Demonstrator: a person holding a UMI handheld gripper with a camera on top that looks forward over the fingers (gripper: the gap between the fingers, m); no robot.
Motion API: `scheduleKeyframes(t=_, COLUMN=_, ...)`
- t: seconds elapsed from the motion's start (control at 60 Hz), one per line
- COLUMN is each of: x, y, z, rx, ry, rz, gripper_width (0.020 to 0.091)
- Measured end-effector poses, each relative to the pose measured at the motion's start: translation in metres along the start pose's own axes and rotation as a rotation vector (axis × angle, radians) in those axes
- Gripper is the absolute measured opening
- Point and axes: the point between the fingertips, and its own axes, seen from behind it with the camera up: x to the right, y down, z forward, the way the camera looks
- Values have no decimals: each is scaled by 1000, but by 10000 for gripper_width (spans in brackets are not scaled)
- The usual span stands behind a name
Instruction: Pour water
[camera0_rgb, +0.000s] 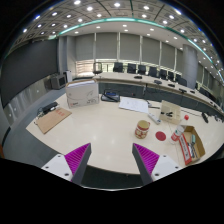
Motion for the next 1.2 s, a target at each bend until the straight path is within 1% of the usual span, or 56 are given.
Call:
scheduleKeyframes(t=0.067, x=8, y=6, z=-14, rx=4, ry=31, rz=21, gripper_width=854)
scheduleKeyframes(t=0.117, x=29, y=12, z=-21, rx=6, ry=57, rz=35, gripper_width=853)
scheduleKeyframes(t=0.133, x=34, y=9, z=-13, rx=5, ry=65, rz=39, gripper_width=855)
scheduleKeyframes(t=0.333, x=146, y=36, z=-4, rx=12, ry=179, rz=96, gripper_width=854)
scheduleKeyframes(t=0.517, x=245, y=64, z=30, rx=32, ry=249, rz=102, gripper_width=852)
scheduleKeyframes(t=0.717, x=339, y=78, z=93, rx=72, ry=256, rz=140, gripper_width=859)
scheduleKeyframes(t=0.85, x=386, y=76, z=149, rx=87, ry=244, rz=157, gripper_width=858)
scheduleKeyframes(t=0.95, x=410, y=69, z=181, rx=105, ry=219, rz=162, gripper_width=857)
scheduleKeyframes(t=1.083, x=438, y=58, z=233, rx=120, ry=215, rz=161, gripper_width=856)
scheduleKeyframes(t=1.15, x=441, y=57, z=246, rx=132, ry=219, rz=156, gripper_width=842)
scheduleKeyframes(t=1.2, x=445, y=54, z=257, rx=141, ry=215, rz=147, gripper_width=814)
